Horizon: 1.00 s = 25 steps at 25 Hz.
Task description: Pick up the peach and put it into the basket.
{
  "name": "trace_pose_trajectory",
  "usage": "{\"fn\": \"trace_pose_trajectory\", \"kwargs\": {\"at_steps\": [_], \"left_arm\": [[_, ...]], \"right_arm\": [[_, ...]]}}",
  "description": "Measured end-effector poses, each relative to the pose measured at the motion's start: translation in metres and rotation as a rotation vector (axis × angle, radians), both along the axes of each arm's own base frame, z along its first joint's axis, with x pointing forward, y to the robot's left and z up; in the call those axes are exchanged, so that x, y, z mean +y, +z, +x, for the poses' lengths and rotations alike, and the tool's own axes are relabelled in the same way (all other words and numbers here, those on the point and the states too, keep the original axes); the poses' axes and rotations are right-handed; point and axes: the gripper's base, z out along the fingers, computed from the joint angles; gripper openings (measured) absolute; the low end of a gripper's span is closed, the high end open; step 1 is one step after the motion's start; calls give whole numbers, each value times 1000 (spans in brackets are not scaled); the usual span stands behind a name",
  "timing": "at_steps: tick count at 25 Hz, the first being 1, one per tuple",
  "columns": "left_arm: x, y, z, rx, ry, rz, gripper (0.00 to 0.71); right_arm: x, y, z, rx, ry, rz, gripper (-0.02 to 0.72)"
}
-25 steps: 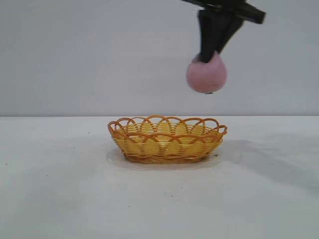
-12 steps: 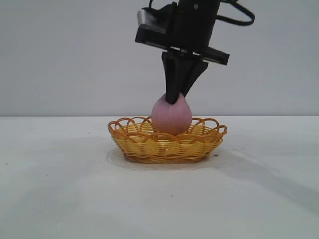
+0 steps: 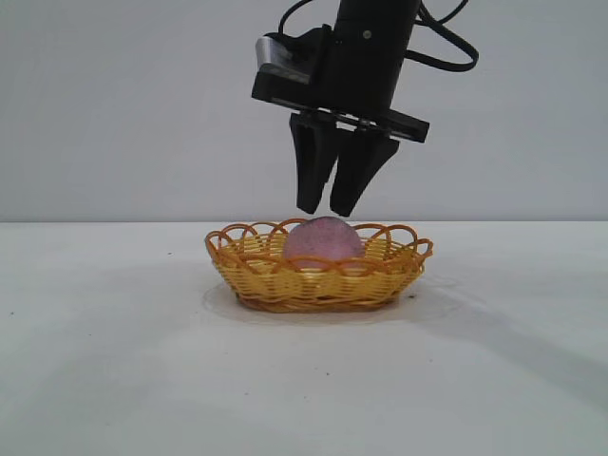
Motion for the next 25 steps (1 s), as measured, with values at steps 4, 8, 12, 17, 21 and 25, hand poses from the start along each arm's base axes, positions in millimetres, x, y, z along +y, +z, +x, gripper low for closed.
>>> {"fn": "trace_pose_trajectory", "kwargs": {"at_steps": [4,8,12,17,21,25], "left_arm": [[0,0,0,0,0,0,397],[0,0,0,0,0,0,397],[0,0,0,0,0,0,397],[0,0,0,0,0,0,397],[0,0,0,0,0,0,397],[0,0,0,0,0,0,397]], "right_arm": [[-1,16,6,-32,10,-36,331],[-17,37,22,-85,-20,-72,356],[-53,51,45,-112,-115,-81,356],[-118,54,71,-104,-299,-93,356],[-166,54,83,-93,-449,-102,356],[-204,54,89,-88,-553,-113,356]]}}
